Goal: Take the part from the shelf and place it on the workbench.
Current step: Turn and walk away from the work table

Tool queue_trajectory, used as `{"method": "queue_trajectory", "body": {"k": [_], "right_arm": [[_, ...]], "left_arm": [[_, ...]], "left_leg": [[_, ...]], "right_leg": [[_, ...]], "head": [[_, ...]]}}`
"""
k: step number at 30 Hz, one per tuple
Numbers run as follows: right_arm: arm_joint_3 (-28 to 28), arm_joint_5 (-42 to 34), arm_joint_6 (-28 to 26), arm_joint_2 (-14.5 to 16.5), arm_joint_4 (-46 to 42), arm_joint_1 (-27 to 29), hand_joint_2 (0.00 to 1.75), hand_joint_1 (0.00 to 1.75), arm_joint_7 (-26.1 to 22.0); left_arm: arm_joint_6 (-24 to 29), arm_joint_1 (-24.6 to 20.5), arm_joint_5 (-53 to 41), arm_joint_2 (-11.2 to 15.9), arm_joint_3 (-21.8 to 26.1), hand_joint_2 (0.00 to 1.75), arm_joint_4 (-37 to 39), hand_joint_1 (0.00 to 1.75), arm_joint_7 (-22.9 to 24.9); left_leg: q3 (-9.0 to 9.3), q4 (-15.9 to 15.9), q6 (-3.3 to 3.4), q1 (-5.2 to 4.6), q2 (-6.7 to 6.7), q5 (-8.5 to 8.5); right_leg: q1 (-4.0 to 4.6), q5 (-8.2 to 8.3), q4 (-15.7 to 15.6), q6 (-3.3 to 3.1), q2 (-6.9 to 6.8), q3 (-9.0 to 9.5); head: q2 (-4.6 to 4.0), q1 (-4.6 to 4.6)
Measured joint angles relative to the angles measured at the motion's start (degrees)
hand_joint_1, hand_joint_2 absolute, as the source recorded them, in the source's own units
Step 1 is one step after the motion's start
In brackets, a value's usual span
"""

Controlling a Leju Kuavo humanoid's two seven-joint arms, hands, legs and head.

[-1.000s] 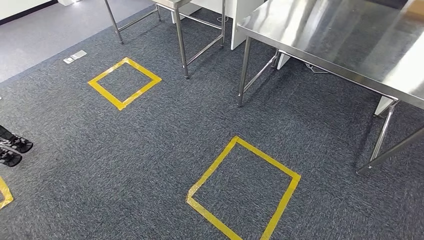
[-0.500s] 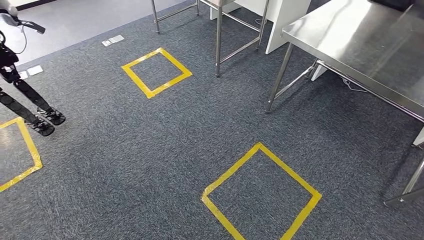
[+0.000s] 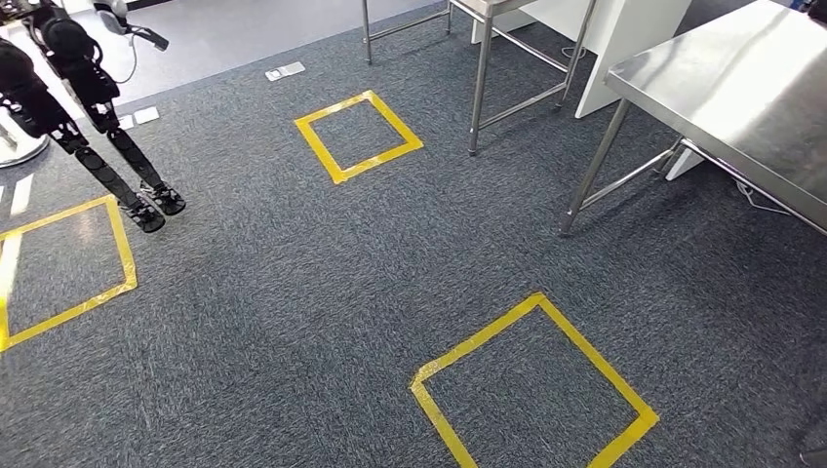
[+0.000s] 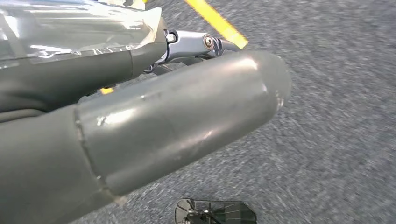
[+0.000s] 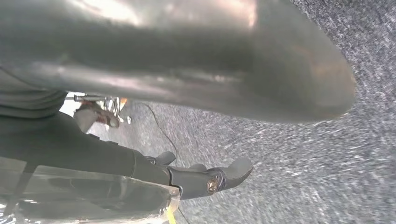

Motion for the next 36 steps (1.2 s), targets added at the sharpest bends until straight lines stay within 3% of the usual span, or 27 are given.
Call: {"method": "queue_trajectory", "body": {"k": [1, 3, 5, 7, 9, 10, 12, 14, 15, 17, 19, 21, 23, 25, 27, 29, 30, 32, 34, 36], "right_arm": [[0.0, 0.0, 0.0, 0.1, 0.0, 0.0, 0.00, 0.00, 0.0], [0.0, 0.0, 0.0, 0.2, 0.0, 0.0, 0.00, 0.00, -0.1], [0.0, 0.0, -0.1, 0.3, 0.0, -0.1, 0.00, 0.00, -0.1], [0.0, 0.0, -0.2, 0.3, 0.0, -0.3, 0.00, 0.00, -0.2], [0.1, 0.0, -0.2, 0.3, 0.0, -0.5, 0.00, 0.00, -0.2], [0.1, 0.0, -0.2, 0.4, 0.1, -0.4, 0.00, 0.00, -0.3], [0.1, 0.0, -0.2, 0.4, 0.1, -0.3, 0.00, 0.00, -0.3], [0.1, 0.0, -0.2, 0.4, 0.1, -0.1, 0.00, 0.00, -0.4], [0.1, 0.0, -0.1, 0.4, 0.1, -0.1, 0.00, 0.00, -0.5], [0.1, 0.0, -0.1, 0.2, 0.1, -0.1, 0.00, 0.00, -0.8], [0.1, 0.1, -0.1, 0.1, 0.1, -0.1, 0.00, 0.00, -1.1], [0.2, 0.1, 0.0, 0.1, 0.1, -0.1, 0.00, 0.00, -1.2], [0.3, 0.1, 0.0, 0.1, 0.1, -0.2, 0.00, 0.00, -1.3], [0.5, 0.1, 0.0, 0.0, 0.1, -0.1, 0.00, 0.00, -1.3], [0.6, 0.1, 0.0, 0.0, 0.1, 0.1, 0.00, 0.00, -1.3], [0.6, 0.1, 0.0, 0.0, 0.1, 0.3, 0.00, 0.00, -1.3], [0.6, 0.1, 0.0, 0.0, 0.1, 0.3, 0.00, 0.00, -1.3], [0.6, 0.1, 0.0, 0.0, 0.1, 0.2, 0.00, 0.00, -1.3], [0.6, 0.1, 0.0, 0.0, 0.1, 0.2, 0.00, 0.00, -1.3], [0.6, 0.1, 0.0, 0.0, 0.1, 0.1, 0.00, 0.00, -1.3]], "left_arm": [[0.0, 0.1, -0.1, 0.0, 0.0, 0.00, 0.0, 0.00, 0.1], [0.0, 0.0, -0.3, 0.1, 0.0, 0.00, 0.0, 0.00, 0.1], [0.0, -0.3, -0.4, 0.1, 0.0, 0.00, 0.0, 0.00, 0.2], [0.0, -0.4, -0.5, 0.2, 0.0, 0.00, 0.0, 0.00, 0.2], [0.0, -0.4, -0.5, 0.2, 0.1, 0.00, 0.0, 0.00, 0.2], [0.0, -0.5, -0.5, 0.2, 0.1, 0.00, 0.0, 0.00, 0.2], [0.0, -0.6, -0.6, 0.2, 0.1, 0.00, 0.0, 0.00, 0.2], [0.0, -0.7, -0.6, 0.2, 0.1, 0.00, 0.0, 0.00, 0.2], [0.0, -0.6, -0.6, 0.2, 0.1, 0.00, 0.0, 0.00, 0.2], [0.0, -0.6, -0.6, 0.1, 0.1, 0.00, 0.0, 0.00, 0.2], [0.0, -0.6, -0.6, 0.0, 0.2, 0.00, 0.0, 0.00, 0.2], [0.0, -0.6, -0.6, 0.0, 0.2, 0.00, 0.0, 0.00, 0.2], [0.0, -0.4, -0.6, 0.0, 0.2, 0.00, 0.0, 0.00, 0.2], [0.0, -0.3, -0.6, 0.0, 0.3, 0.00, 0.0, 0.00, 0.1], [0.0, -0.4, -0.6, -0.1, 0.3, 0.00, 0.0, 0.00, 0.1], [0.0, -0.4, -0.6, -0.2, 0.3, 0.00, 0.0, 0.00, 0.1], [0.0, -0.3, -0.6, -0.2, 0.3, 0.00, 0.0, 0.00, 0.1], [0.0, -0.2, -0.6, -0.2, 0.3, 0.00, 0.0, 0.00, 0.1], [0.0, -0.4, -0.7, -0.2, 0.3, 0.00, 0.0, 0.00, 0.2], [0.0, -0.6, -0.8, -0.3, 0.3, 0.00, 0.0, 0.00, 0.2]], "left_leg": [[1.58, -2.7, 0.04, 0.02, 0.40, 1.58], [6.15, -10.5, 0.34, -0.08, 2.74, 4.57], [8.42, -14.7, 0.92, -0.36, 4.24, 5.46], [8.23, -15.1, 1.63, -0.71, 3.32, 5.61], [8.19, -15.6, 2.53, -0.65, 2.26, 6.18], [8.17, -15.9, 2.96, -0.50, 1.71, 6.49], [7.92, -16.1, 3.46, -0.37, 0.45, 6.81], [7.71, -16.0, 3.50, -0.40, -1.06, 6.92], [7.68, -16.0, 3.44, -0.39, -1.82, 6.97], [7.72, -15.9, 3.20, -0.33, -3.31, 7.06], [7.60, -15.6, 2.65, -0.49, -4.64, 7.07], [7.28, -15.5, 1.95, -0.60, -5.59, 7.14], [6.89, -15.4, 1.36, -0.32, -6.05, 7.26], [5.65, -13.0, 0.92, -0.21, -4.03, 5.61], [2.65, -6.5, 0.64, -0.21, -1.19, 1.82], [-0.29, -0.1, 0.43, -0.10, -0.32, -0.74], [-0.60, 0.8, 0.40, -0.08, -0.14, -0.62], [2.21, -4.0, 0.55, -0.07, 0.74, 2.14], [6.49, -11.5, 0.92, -0.25, 3.08, 4.60], [8.11, -14.6, 1.35, -0.64, 4.12, 5.22]], "right_leg": [[0.03, -0.11, 0.0, -0.04, -0.64, 0.00], [0.32, -0.45, 0.0, 0.12, -1.77, 0.22], [0.73, -0.79, 0.1, 0.54, -2.69, 0.59], [0.96, -0.89, 0.1, 1.00, -3.61, 0.91], [0.80, -1.69, 1.2, 1.45, -2.22, 0.47], [0.66, -2.85, 3.2, 1.49, -0.73, -0.47], [0.33, -6.16, 10.3, 1.24, 2.01, -3.93], [0.14, -8.01, 16.4, 1.51, 2.64, -6.98], [0.05, -7.59, 16.6, 1.96, 2.75, -7.19], [-0.43, -4.35, 10.5, 3.19, 3.58, -4.48], [-0.85, -1.44, 3.2, 3.63, 5.64, -1.50], [-0.72, -0.70, 1.0, 2.94, 6.41, -0.71], [-0.71, -0.38, 0.8, 1.96, 5.29, -0.45], [-0.86, -0.05, 0.6, 0.97, 4.05, -0.27], [-0.55, -0.05, 0.6, 0.31, 2.62, -0.29], [-0.15, -0.18, 0.6, 0.06, 1.02, -0.40], [-0.04, -0.25, 0.6, -0.02, 0.29, -0.50], [0.05, -0.43, 0.6, -0.11, -1.02, -0.59], [0.36, -0.72, 0.6, 0.09, -2.10, -0.26], [0.69, -0.91, 0.7, 0.49, -3.01, 0.20]], "head": [[0.00, 0.01], [0.00, -0.02], [0.00, 0.19], [0.00, 0.39], [0.00, 0.44], [0.00, 0.47], [0.00, 0.56], [0.00, 0.57], [0.00, 0.58], [0.00, 0.60], [0.00, 0.61], [0.00, 0.55], [0.00, 0.48], [0.00, 0.23], [0.00, -0.03], [0.00, -0.07], [0.00, -0.09], [0.00, -0.09], [0.00, -0.07], [0.00, 0.13]]}}
